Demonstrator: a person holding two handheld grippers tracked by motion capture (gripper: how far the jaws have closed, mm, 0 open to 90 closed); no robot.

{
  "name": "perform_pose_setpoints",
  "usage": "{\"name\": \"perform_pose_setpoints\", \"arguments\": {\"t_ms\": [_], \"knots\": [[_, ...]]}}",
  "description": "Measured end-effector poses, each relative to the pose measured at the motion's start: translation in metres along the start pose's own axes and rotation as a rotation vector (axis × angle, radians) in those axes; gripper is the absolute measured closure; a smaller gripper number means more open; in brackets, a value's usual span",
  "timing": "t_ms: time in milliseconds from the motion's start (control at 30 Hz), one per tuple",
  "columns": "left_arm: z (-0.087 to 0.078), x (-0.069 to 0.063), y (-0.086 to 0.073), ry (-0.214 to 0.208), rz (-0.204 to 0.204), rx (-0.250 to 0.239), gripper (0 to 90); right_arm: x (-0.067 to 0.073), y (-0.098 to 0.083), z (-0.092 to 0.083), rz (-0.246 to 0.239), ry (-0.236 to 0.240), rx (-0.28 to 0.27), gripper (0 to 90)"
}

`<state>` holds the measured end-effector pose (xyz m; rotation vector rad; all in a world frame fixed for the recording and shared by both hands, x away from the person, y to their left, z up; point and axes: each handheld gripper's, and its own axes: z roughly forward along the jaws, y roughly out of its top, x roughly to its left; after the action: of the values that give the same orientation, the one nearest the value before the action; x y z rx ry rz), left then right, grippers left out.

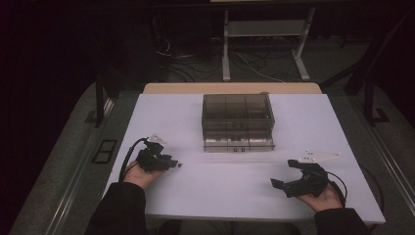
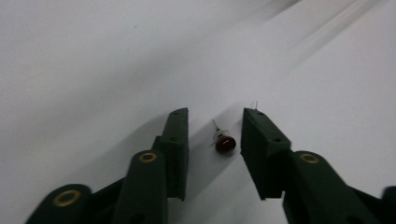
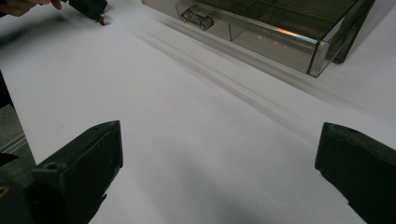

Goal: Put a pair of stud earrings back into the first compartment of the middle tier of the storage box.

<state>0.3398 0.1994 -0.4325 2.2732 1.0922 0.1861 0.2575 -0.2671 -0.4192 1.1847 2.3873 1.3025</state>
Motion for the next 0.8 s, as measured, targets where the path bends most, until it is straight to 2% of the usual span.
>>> {"name": "perform_pose_setpoints", "arguments": {"t_ms": [233,500,700,800], "knots": [[0.0,-0.002,0.001,0.026,-0.004,0.014,78.2,0.0,0.0,0.0,-0.002,-0.001,0.002,0.4],[0.0,0.0,0.001,0.012,-0.019,0.009,79.1,-0.001,0.0,0.0,0.002,0.0,0.001,0.4],[-0.007,-0.002,0.008,-0.006,0.005,0.005,79.1,-0.001,0.0,0.0,0.004,-0.002,0.002,0.4],[-0.011,-0.004,0.013,-0.019,0.004,-0.01,79.1,-0.002,-0.001,0.0,0.001,-0.003,0.0,0.4]]}}
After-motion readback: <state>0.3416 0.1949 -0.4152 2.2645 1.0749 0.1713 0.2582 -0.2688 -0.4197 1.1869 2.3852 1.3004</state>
